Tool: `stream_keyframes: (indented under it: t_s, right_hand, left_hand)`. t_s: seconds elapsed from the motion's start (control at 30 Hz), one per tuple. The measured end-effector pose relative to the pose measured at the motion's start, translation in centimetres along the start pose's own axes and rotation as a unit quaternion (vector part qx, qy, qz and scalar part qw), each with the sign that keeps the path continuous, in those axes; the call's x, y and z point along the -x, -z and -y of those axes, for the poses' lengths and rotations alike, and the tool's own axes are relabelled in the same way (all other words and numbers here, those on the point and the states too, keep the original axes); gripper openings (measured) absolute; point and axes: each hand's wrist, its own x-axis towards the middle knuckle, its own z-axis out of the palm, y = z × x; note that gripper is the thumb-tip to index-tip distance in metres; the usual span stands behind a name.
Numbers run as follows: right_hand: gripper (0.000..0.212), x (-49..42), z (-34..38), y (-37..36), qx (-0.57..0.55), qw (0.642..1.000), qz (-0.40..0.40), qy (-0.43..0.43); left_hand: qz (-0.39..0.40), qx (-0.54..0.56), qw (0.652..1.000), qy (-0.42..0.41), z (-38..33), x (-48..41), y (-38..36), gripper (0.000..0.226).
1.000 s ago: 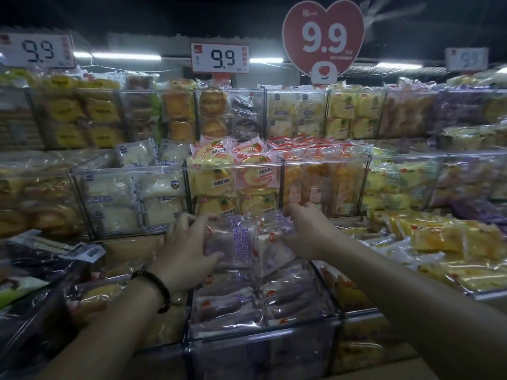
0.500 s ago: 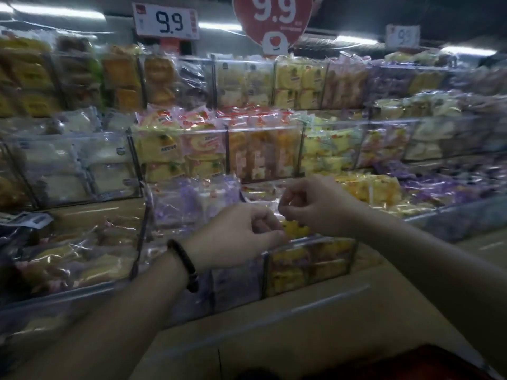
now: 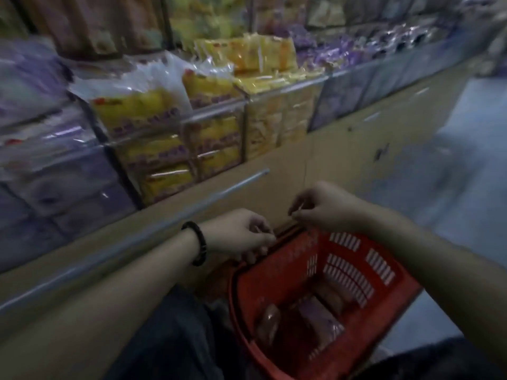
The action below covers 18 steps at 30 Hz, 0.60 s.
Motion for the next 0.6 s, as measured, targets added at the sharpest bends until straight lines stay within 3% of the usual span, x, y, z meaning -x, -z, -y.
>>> stream_keyframes:
  t_s: [0.2, 0.33, 0.5, 0.53, 0.6]
  right_hand:
    - [0.013, -2.7, -10.2, -5.8, -0.047, 0.991, 0.037, -0.119]
    - [0.016, -5.3, -15.9, -11.2, -0.028, 0.976, 0.104, -0.187]
    - [0.012, -6.9, -22.5, -19.1, -0.054, 0.924, 0.214, -0.312]
    - [0.016, -7.3, -23.5, -20.7, -0.055, 0.916, 0.226, -0.326]
    - [0.061, -8.1, -25.6, -24.0, -0.021, 0.914, 0.231, -0.331]
  left_hand:
    - [0.122, -0.042, 0.991, 0.030, 2.8, -9.5, -5.3, 0.029]
    - [0.199, -0.069, 0.977, 0.042, 4.8, -14.7, -7.0, 0.031]
    - [0.243, 0.007, 0.961, 0.135, 7.9, -18.6, -10.2, 0.032]
    - [0.244, -0.006, 0.961, 0.132, 8.2, -19.0, -10.6, 0.030]
    - [0.249, -0.027, 0.961, 0.114, 8.4, -19.5, -11.1, 0.027]
